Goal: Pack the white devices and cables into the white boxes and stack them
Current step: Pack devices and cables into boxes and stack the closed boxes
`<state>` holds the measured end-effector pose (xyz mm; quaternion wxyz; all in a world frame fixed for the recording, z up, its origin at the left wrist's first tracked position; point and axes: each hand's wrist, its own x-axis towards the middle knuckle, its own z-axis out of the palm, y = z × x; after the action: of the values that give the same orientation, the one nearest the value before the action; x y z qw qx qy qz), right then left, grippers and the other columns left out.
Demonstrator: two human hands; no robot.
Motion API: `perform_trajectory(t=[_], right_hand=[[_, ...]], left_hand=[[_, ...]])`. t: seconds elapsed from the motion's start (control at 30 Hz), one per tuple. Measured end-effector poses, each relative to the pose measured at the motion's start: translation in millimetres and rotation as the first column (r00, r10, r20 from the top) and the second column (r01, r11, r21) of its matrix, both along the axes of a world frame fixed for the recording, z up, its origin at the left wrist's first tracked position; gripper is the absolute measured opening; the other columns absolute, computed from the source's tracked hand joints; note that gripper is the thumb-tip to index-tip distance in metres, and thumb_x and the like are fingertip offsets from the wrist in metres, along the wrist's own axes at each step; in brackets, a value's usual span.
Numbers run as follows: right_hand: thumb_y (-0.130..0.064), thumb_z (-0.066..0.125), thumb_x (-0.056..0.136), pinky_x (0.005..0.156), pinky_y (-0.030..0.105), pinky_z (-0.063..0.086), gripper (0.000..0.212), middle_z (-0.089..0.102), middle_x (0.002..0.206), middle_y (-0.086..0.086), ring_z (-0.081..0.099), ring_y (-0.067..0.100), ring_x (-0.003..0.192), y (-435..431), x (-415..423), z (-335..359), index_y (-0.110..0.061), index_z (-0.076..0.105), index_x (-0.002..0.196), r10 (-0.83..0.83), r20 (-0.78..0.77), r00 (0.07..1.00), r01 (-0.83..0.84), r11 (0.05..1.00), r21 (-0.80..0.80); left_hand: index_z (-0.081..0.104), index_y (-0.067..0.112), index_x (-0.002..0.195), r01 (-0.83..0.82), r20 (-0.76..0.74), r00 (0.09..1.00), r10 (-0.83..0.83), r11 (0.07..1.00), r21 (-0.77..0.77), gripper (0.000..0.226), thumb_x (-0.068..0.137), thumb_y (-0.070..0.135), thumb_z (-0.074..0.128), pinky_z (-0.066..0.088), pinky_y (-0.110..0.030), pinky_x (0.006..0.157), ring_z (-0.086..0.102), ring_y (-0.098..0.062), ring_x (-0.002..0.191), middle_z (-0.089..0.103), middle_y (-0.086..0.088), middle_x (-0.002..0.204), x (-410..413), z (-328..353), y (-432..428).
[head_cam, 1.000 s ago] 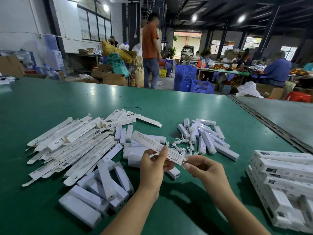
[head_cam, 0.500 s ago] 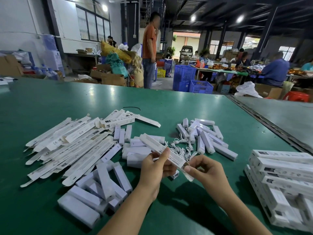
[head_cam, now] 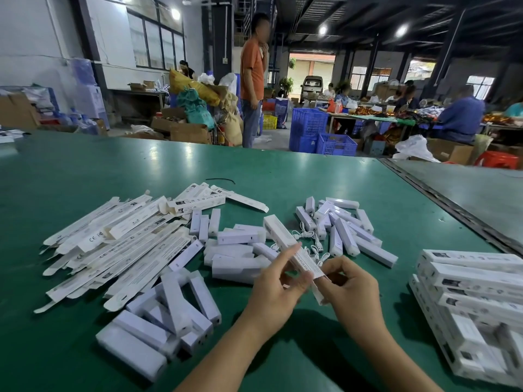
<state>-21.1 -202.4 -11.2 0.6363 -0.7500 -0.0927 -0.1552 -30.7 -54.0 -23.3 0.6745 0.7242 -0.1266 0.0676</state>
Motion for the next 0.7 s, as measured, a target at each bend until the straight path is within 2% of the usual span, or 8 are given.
perform_trajectory(t=[0.07, 0.17, 0.23, 0.33, 0.43, 0.53, 0.6, 0.7], right_hand=[[0.009, 0.073, 0.075, 0.043, 0.020, 0.048, 0.031, 0.066, 0.061, 0.002, 0.057, 0.009, 0.047, -2, -1, 0, -0.014, 0.058, 0.060, -0.006, 0.025, 1.000, 0.005, 1.000, 0.014], [0.004, 0.074, 0.079, 0.051, 0.032, 0.054, 0.029, 0.068, 0.078, 0.007, 0.064, 0.013, 0.059, -7, -4, 1, -0.012, 0.056, 0.065, 0.077, 0.125, 0.989, -0.073, 0.997, -0.038], [0.003, 0.071, 0.084, 0.065, 0.040, 0.058, 0.022, 0.069, 0.092, 0.003, 0.070, 0.019, 0.076, -9, -6, 0, -0.013, 0.060, 0.074, 0.161, 0.195, 0.967, -0.140, 0.983, -0.121], [-0.007, 0.063, 0.082, 0.085, 0.032, 0.054, 0.008, 0.065, 0.119, -0.011, 0.067, 0.017, 0.105, -10, -8, 4, -0.014, 0.066, 0.084, 0.273, 0.288, 0.918, -0.181, 0.934, -0.309], [-0.015, 0.056, 0.071, 0.098, 0.024, 0.047, 0.028, 0.060, 0.135, -0.008, 0.057, 0.009, 0.124, -10, -9, 6, -0.012, 0.069, 0.096, 0.335, 0.314, 0.889, -0.185, 0.888, -0.422], [-0.001, 0.064, 0.068, 0.098, 0.023, 0.047, 0.035, 0.059, 0.135, -0.009, 0.057, 0.006, 0.124, -10, -9, 7, -0.013, 0.071, 0.100, 0.336, 0.337, 0.880, -0.158, 0.875, -0.457], [0.005, 0.073, 0.071, 0.098, 0.025, 0.049, 0.034, 0.061, 0.133, -0.008, 0.059, 0.005, 0.120, -10, -7, 6, -0.013, 0.072, 0.100, 0.324, 0.357, 0.876, -0.130, 0.872, -0.472], [-0.005, 0.081, 0.077, 0.093, 0.028, 0.053, 0.022, 0.064, 0.127, -0.006, 0.065, 0.004, 0.108, -10, -5, 6, -0.013, 0.074, 0.096, 0.284, 0.420, 0.862, -0.062, 0.881, -0.469]], left_hand=[[0.038, 0.058, 0.137, 0.059, 0.001, 0.998, -0.059, 0.997, 0.055, 0.076, 0.069, 0.078, 0.067, 0.050, -0.020, 0.097, 0.060, 0.003, 0.115, 0.063, 0.018, 0.129, 0, 1, 2], [0.030, 0.058, 0.140, 0.036, 0.004, 0.999, -0.036, 0.998, 0.051, 0.080, 0.072, 0.070, 0.071, 0.053, -0.026, 0.094, 0.061, -0.004, 0.100, 0.070, 0.014, 0.111, 2, -1, 5], [0.034, 0.062, 0.135, -0.007, 0.014, 1.000, 0.007, 1.000, 0.025, 0.072, 0.072, 0.068, 0.068, 0.056, -0.031, 0.090, 0.058, -0.005, 0.090, 0.071, 0.010, 0.097, 3, -1, 6], [0.049, 0.066, 0.124, -0.045, 0.055, 0.997, 0.047, 0.999, -0.026, 0.051, 0.077, 0.066, 0.066, 0.052, -0.018, 0.078, 0.059, 0.001, 0.080, 0.067, 0.014, 0.083, 2, 2, 9], [0.062, 0.061, 0.117, -0.058, 0.062, 0.996, 0.065, 0.993, -0.101, 0.039, 0.079, 0.054, 0.069, 0.051, -0.016, 0.077, 0.061, -0.004, 0.078, 0.068, 0.005, 0.080, 3, 5, 12], [0.067, 0.059, 0.111, -0.034, 0.045, 0.998, 0.041, 0.988, -0.148, 0.034, 0.083, 0.038, 0.070, 0.049, -0.017, 0.073, 0.053, -0.005, 0.069, 0.058, 0.007, 0.072, 4, 6, 14], [0.068, 0.056, 0.112, -0.001, 0.011, 1.000, 0.003, 0.985, -0.171, 0.036, 0.082, 0.036, 0.071, 0.052, -0.019, 0.077, 0.055, -0.005, 0.071, 0.057, 0.009, 0.072, 5, 5, 16], [0.069, 0.044, 0.120, 0.071, -0.048, 0.995, -0.084, 0.973, -0.221, 0.040, 0.081, 0.036, 0.073, 0.054, -0.037, 0.090, 0.060, -0.014, 0.083, 0.060, 0.001, 0.082, 6, 4, 17]])
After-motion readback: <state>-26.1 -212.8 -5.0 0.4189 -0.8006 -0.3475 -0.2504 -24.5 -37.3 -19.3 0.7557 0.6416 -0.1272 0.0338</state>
